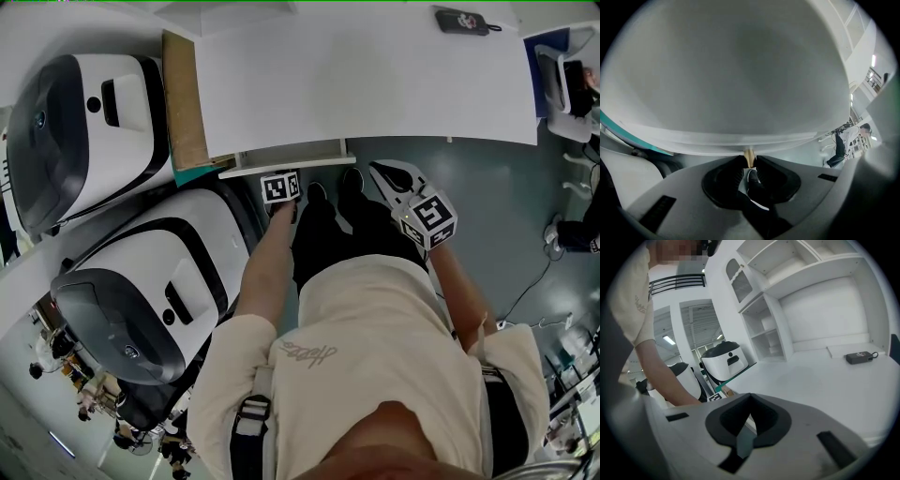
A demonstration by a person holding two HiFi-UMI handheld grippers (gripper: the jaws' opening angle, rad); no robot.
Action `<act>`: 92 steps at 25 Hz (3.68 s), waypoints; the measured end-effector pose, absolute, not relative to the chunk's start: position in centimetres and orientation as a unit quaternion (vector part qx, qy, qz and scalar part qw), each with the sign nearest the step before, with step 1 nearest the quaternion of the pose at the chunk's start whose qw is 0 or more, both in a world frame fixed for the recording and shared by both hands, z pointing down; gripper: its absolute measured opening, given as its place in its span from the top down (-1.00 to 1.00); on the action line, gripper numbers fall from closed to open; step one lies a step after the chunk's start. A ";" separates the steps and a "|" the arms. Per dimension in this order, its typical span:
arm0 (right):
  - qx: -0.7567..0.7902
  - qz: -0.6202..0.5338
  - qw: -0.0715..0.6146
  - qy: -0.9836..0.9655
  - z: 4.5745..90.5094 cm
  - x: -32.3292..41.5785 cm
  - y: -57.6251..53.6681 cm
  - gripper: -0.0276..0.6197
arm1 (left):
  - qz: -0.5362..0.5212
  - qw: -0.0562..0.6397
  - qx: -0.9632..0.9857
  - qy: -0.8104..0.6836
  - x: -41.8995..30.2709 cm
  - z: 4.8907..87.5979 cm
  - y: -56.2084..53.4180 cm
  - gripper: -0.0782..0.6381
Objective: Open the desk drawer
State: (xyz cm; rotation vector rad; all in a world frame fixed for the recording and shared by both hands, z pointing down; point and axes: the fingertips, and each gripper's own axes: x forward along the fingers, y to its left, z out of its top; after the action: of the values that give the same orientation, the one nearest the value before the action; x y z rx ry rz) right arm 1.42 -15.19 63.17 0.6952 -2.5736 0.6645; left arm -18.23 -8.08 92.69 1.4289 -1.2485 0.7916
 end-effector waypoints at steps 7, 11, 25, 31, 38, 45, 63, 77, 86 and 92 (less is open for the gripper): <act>0.245 0.229 0.191 -0.923 62.9 1.2 -14.4 0.92 | 0.328 0.516 0.598 -0.517 -17.8 92.7 -5.9 0.53; 0.235 0.221 0.197 -0.926 62.9 1.0 -13.6 0.92 | 0.331 0.517 0.596 -0.517 -17.4 92.6 -4.5 0.53; 0.217 0.214 0.210 -0.929 63.2 -0.3 -10.9 0.92 | 0.335 0.523 0.596 -0.509 -16.5 92.5 0.7 0.53; 0.219 0.211 0.216 -0.928 62.7 -2.0 -8.4 0.92 | 0.334 0.515 0.606 -0.507 -16.7 92.4 1.7 0.53; 0.236 0.212 0.224 -0.921 62.4 -2.8 -5.0 0.92 | 0.324 0.518 0.625 -0.487 -16.5 92.1 2.6 0.53; 0.252 0.196 0.229 -0.919 61.6 -3.2 -2.6 0.92 | 0.313 0.521 0.634 -0.478 -16.2 91.7 3.9 0.54; 0.289 0.218 0.229 -0.904 62.2 0.5 -0.9 0.92 | 0.302 0.525 0.633 -0.482 -16.0 91.8 7.1 0.58; 0.267 0.216 0.226 -0.912 62.2 -0.8 0.7 0.92 | 0.303 0.529 0.631 -0.480 -15.4 91.7 10.6 0.58; 0.272 0.222 0.234 -0.906 63.4 -0.1 2.6 0.92 | 0.301 0.526 0.633 -0.482 -15.5 91.7 11.0 0.58; 0.272 0.215 0.231 -0.909 63.0 -0.4 2.7 0.92 | 0.302 0.513 0.652 -0.469 -15.3 91.9 10.9 0.58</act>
State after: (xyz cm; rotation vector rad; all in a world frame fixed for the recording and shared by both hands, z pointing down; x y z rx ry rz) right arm -0.39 2.68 63.03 0.7485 -2.4996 0.5926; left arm -15.29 10.89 91.92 1.5682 -1.1287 0.7262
